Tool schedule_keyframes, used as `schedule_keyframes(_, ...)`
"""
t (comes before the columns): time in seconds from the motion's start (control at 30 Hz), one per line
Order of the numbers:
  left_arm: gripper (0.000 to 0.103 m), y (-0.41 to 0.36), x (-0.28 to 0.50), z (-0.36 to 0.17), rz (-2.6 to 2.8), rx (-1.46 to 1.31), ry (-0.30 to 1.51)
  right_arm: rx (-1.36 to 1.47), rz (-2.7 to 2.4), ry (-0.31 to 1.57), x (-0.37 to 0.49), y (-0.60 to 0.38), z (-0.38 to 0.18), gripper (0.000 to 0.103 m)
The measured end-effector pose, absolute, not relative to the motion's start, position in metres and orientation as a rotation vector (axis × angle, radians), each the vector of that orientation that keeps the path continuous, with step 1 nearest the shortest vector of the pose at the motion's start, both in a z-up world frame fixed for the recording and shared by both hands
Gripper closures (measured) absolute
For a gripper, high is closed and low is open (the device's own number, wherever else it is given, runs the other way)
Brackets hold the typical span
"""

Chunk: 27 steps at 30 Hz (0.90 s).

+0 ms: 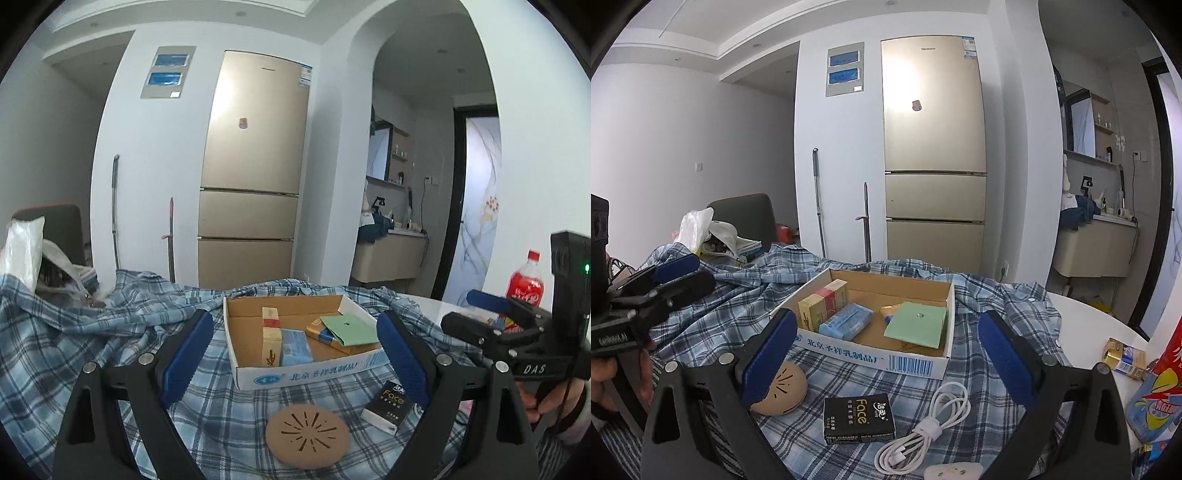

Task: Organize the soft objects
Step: 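Withdraw both grippers up and away from the cardboard box, then grasp the black Face tissue pack with the right gripper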

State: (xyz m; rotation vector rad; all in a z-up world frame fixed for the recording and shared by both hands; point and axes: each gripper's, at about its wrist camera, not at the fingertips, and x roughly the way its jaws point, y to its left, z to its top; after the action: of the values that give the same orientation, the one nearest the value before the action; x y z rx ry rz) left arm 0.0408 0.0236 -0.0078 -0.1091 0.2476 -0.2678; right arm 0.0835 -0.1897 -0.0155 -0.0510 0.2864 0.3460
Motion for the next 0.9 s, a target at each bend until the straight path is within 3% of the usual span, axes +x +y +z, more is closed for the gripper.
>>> schedule_keyframes(0.4, 0.011, 0.023, 0.041, -0.009, -0.307, -0.118, 0.257, -0.062, 0.347, 0.298, 0.083, -0.19, -0.014, 0.004)
schedule_keyframes(0.47, 0.007, 0.014, 0.042, -0.009, -0.3, -0.082, 0.268, -0.065, 0.347, 0.299, 0.083, -0.189, -0.014, 0.005)
schedule_keyframes(0.5, 0.0, 0.009, 0.043, -0.01, -0.292, -0.057, 0.282, -0.066, 0.347, 0.3, 0.084, -0.189, -0.014, 0.005)
schedule_keyframes(0.67, 0.0, -0.006, 0.056, -0.019, -0.29, 0.007, 0.371, -0.061, 0.35, 0.299, 0.084, -0.189, -0.014, 0.005)
schedule_keyframes(0.9, 0.0, -0.006, 0.049, -0.018, -0.296, 0.012, 0.338, -0.073, 0.362, 0.341, 0.089, -0.185, -0.013, 0.01)
